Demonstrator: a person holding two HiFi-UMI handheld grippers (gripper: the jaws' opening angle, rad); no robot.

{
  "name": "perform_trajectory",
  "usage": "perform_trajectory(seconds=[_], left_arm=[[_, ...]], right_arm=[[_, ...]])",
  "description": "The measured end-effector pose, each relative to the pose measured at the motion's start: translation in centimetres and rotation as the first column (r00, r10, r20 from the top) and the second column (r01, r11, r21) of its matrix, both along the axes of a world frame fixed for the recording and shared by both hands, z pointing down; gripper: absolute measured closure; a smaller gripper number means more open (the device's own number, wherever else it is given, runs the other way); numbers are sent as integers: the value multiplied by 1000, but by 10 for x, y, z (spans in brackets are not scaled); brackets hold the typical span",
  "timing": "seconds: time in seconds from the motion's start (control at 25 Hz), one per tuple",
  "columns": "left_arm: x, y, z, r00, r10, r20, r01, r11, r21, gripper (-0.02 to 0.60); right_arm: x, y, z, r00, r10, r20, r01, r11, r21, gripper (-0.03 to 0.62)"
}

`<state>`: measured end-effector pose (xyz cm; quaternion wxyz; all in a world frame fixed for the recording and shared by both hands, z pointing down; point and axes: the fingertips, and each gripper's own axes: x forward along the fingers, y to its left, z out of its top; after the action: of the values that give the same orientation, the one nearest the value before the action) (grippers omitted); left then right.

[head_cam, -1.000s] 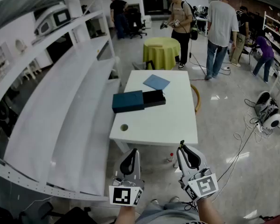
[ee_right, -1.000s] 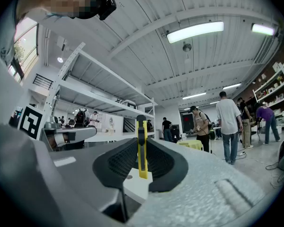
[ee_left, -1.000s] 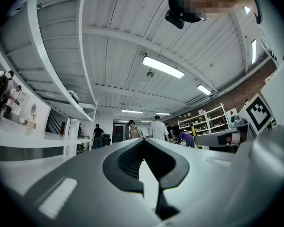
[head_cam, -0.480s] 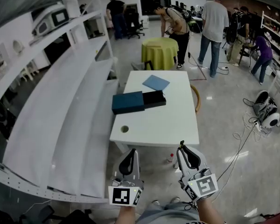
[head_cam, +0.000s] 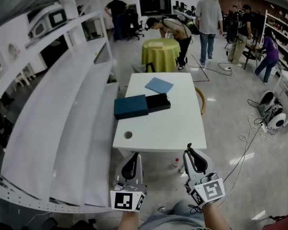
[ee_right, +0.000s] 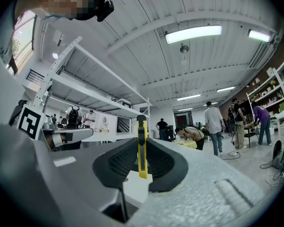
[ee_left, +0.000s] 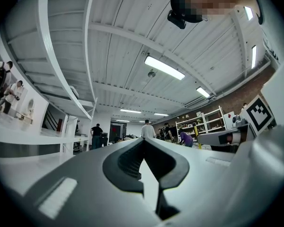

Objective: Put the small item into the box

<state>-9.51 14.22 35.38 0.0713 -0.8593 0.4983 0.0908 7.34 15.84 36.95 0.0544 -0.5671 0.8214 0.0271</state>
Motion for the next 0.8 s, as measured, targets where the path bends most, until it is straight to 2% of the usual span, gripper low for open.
perform_trajectory(seconds=[0.36,0.8], left_arm=[[8,-47,8,1000,-5,-6,5,1000,-20,568],[40,-111,-4,998,-57,-4,57,998,-8,568]], right_arm=[[10,-48,11,1000,-7,6,7,1000,-22,533],[36,-128,-5,996,-90,8,90,996,-13,533]])
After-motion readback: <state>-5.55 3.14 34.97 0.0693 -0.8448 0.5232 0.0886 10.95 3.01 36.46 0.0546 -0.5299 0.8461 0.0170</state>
